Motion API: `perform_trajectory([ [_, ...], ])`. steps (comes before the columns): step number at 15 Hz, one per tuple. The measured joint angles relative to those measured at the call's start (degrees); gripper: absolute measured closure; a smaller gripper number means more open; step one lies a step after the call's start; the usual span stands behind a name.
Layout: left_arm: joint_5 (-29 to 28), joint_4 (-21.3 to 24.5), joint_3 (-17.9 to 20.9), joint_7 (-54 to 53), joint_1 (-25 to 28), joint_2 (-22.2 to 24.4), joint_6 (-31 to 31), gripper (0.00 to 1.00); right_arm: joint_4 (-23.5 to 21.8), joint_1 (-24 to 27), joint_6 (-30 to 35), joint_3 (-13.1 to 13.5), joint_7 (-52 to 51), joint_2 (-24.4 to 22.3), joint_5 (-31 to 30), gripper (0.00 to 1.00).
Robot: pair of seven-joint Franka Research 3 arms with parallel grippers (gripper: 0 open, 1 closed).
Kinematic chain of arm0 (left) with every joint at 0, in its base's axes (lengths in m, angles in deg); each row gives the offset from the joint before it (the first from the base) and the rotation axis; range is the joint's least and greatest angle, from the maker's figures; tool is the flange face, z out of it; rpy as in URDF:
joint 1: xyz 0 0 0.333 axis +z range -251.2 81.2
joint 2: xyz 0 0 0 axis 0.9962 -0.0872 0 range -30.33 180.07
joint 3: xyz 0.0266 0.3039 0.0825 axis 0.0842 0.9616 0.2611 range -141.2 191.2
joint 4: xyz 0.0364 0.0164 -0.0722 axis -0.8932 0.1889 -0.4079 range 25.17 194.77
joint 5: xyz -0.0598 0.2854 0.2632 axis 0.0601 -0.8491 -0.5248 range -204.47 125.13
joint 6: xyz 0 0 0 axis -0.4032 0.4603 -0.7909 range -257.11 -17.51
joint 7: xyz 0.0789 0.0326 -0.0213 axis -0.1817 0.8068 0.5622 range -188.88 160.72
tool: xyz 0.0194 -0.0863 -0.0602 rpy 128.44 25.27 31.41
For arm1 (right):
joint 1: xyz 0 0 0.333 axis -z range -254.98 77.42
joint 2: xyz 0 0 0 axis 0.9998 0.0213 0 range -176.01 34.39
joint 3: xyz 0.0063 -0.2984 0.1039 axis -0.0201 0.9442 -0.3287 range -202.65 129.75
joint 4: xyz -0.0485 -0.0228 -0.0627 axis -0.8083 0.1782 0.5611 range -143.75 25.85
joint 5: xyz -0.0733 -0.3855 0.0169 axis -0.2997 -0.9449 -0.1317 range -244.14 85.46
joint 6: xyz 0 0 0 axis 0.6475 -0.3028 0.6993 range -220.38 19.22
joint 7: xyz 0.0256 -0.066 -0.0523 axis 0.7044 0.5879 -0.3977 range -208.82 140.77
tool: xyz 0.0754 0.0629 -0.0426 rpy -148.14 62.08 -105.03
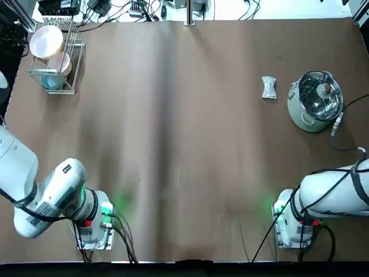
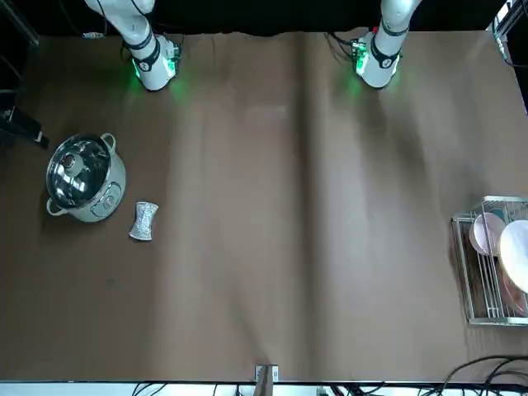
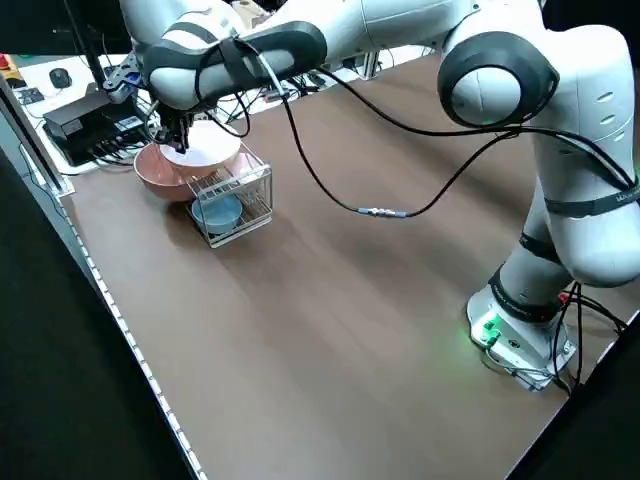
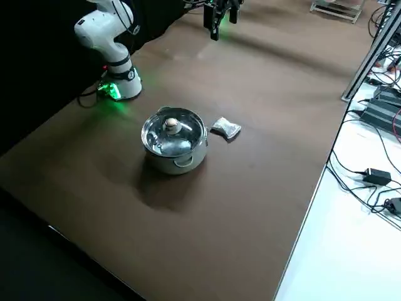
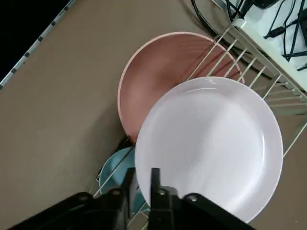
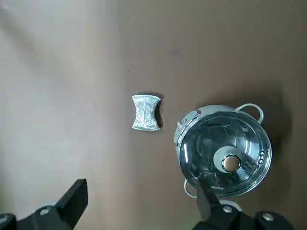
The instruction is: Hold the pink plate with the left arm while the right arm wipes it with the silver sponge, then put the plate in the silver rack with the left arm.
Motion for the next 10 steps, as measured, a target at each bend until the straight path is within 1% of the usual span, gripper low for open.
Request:
perform_trajectory([
  [2,0.0,0.0,-0.4,0.0,-0.1,0.0,0.0,0.78,0.0,0.0,0.0,0.0,0.0,0.0,0.0,0.0],
  [3,0.0,-0.1,-0.6,0.0,-0.3,0.1,0.0,0.7,0.0,0.0,0.0,0.0,0.0,0.0,0.0,0.0],
  [5,0.0,-0.4,-1.1,-0.2,-1.3,0.3,0.0,0.52,0.0,0.0,0.0,0.0,0.0,0.0,0.0,0.0],
  [7,-0.6,-0.7,-2.4,-0.5,-2.1,1.1,-0.1,0.35,0.0,0.0,0.0,0.0,0.0,0.0,0.0,0.0],
  [10,-4.3,-0.7,-6.6,-0.2,-2.5,3.3,0.5,0.08,0.0,0.0,0.0,0.0,0.0,0.0,0.0,0.0],
])
